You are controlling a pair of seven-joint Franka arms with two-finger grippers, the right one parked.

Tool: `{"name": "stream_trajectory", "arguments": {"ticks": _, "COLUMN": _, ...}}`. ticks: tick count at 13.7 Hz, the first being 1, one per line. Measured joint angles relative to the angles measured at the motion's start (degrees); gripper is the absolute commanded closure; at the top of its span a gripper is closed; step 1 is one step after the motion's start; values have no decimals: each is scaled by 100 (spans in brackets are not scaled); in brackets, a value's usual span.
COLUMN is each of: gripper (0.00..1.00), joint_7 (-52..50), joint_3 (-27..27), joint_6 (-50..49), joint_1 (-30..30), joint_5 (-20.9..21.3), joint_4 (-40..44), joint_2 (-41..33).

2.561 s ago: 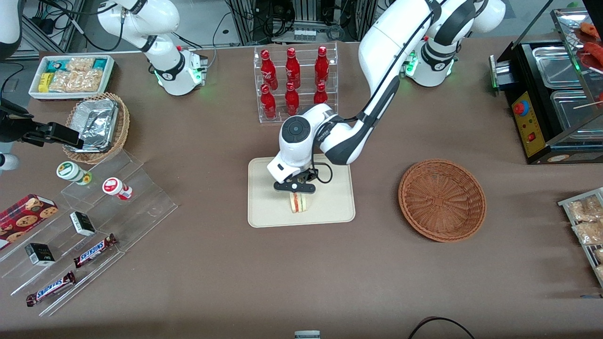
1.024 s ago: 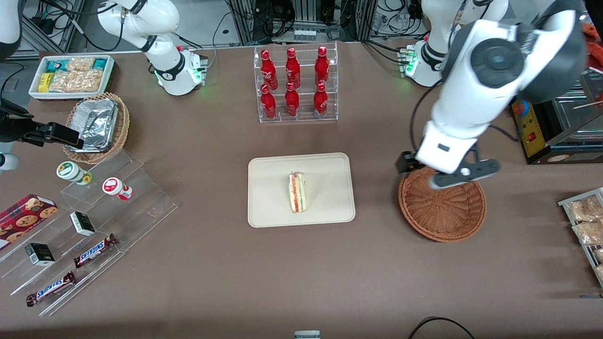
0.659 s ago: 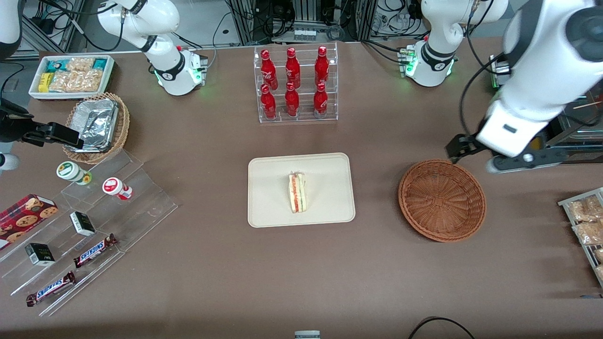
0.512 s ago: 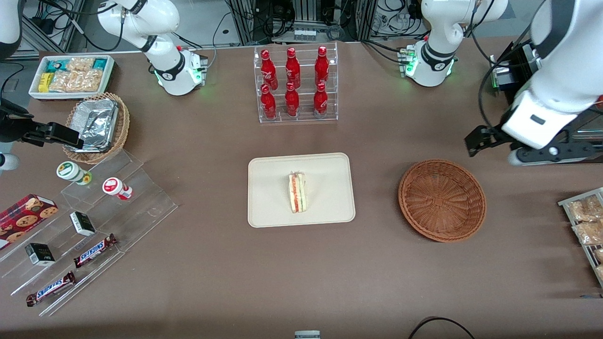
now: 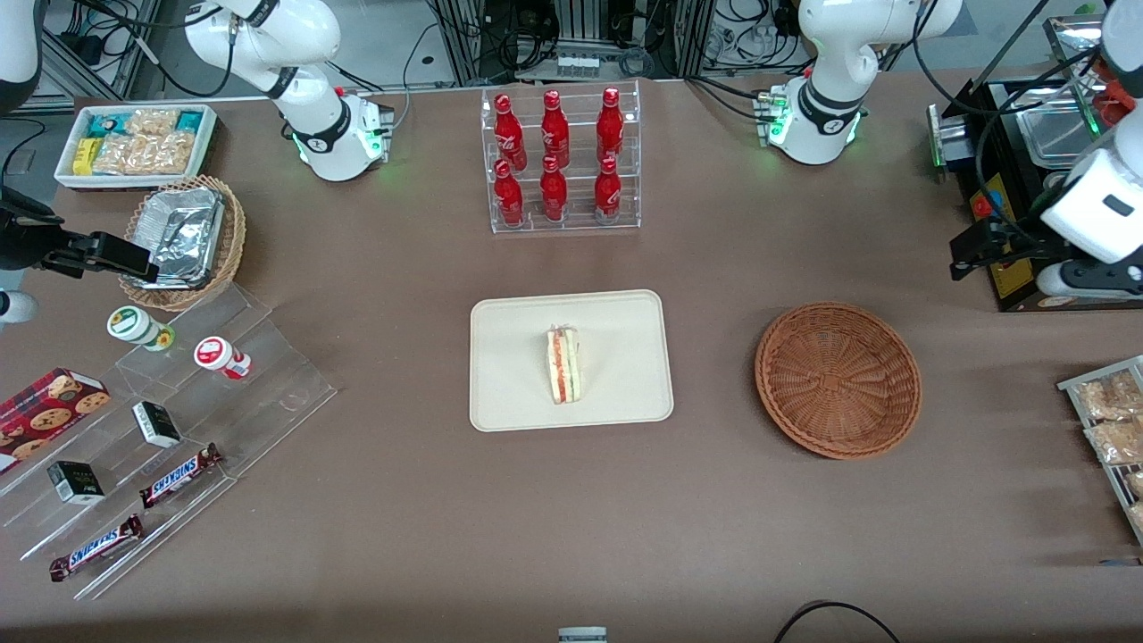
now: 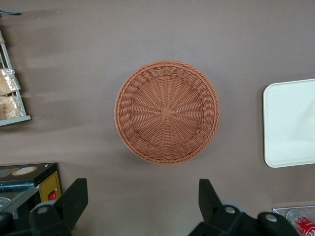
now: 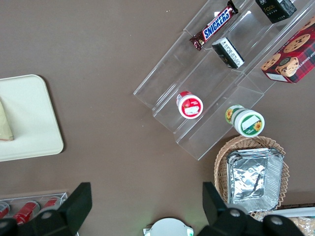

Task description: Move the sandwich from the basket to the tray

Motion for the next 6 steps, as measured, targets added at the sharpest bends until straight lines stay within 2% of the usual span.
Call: {"name": "stream_trajectory", "arguments": {"ticks": 6, "gripper": 1, "joint_7": -56, "joint_3": -60, "joint_6": 1, "joint_1": -89, "joint_5": 0, "joint_4": 220, "joint_2": 109}}
